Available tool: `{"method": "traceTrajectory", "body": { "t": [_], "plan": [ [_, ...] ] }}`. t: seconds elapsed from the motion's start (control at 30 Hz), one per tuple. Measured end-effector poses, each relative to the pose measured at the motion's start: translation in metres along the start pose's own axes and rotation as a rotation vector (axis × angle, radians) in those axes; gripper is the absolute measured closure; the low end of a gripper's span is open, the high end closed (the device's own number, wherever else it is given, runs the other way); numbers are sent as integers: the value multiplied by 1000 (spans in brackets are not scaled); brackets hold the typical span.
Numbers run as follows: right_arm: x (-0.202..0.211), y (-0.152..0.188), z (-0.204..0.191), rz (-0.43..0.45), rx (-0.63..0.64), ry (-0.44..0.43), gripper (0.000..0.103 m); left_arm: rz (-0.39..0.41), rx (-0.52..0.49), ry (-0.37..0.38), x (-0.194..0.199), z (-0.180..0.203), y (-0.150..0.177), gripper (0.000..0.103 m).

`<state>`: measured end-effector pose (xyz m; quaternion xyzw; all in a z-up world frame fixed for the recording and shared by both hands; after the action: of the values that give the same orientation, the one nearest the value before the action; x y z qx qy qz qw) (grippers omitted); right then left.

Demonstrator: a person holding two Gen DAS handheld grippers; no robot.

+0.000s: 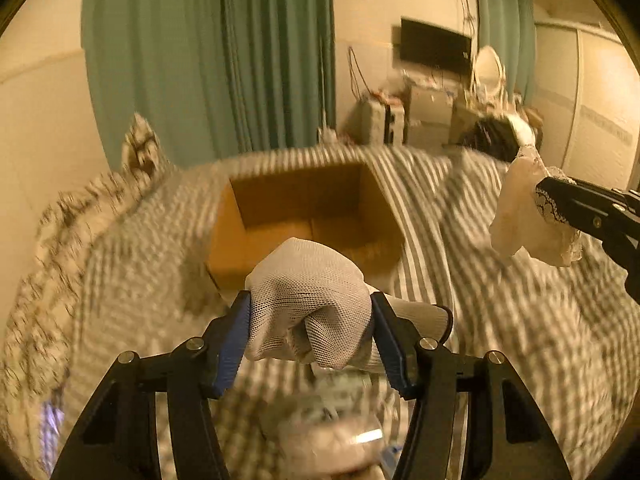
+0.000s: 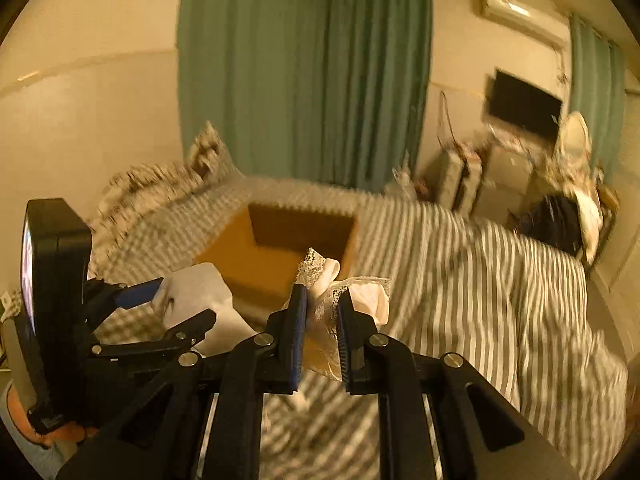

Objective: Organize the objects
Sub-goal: 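Carry the cloth and tissue into the box and open both grippers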

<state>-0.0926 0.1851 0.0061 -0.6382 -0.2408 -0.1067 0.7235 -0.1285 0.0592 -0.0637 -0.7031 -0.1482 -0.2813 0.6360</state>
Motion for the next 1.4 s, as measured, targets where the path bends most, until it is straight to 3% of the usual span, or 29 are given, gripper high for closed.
{"method": "traceTrajectory", "body": {
  "t": [0.2, 0.4, 0.67, 0.9, 0.93, 0.97, 1.0, 1.07, 1.13, 1.4],
  "plan": [
    [-18, -68, -13, 73, 51, -64, 89, 88, 14, -39, 1, -31, -66, 43],
    [-75, -93, -17, 40, 30, -146, 89, 88, 13, -95, -42, -57, -97, 43],
    [-185, -68, -21, -113, 16, -202, 89, 4, 17, -115, -126, -79, -94, 43],
    [-241, -35, -17, -193, 4, -222, 89, -52, 3, -87, -173, -79, -74, 43],
    [-244, -33, -16, -200, 3, -221, 87, -58, -3, -82, -177, -78, -71, 41],
    [-246, -31, -13, -202, 3, -217, 76, -63, -7, -78, -179, -78, -68, 40],
    [-244, -32, -12, -193, -2, -208, 57, -66, -8, -80, -179, -76, -67, 38],
    [-235, -38, -6, -171, -21, -195, 41, -61, -8, -68, -174, -73, -66, 32],
    [-217, -47, -1, -141, -45, -192, 39, -42, -4, -72, -163, -71, -69, 15],
    [-110, -78, 15, -52, 14, -87, 21, 27, -9, -110, -84, -70, -84, 2]
  ]
}}
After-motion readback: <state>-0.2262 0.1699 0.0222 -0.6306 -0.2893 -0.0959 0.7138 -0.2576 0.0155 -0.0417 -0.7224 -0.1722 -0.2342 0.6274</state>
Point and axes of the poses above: each gripper's, at about its wrist camera, not at the fingertips, and x roughly against the way its jaws point, z to its right, y to its underside, the point moved 8 cm from there along -x, roughly the way its jaws point, and after that the axes turned 2 degrees about z, right-handed, at the moved point
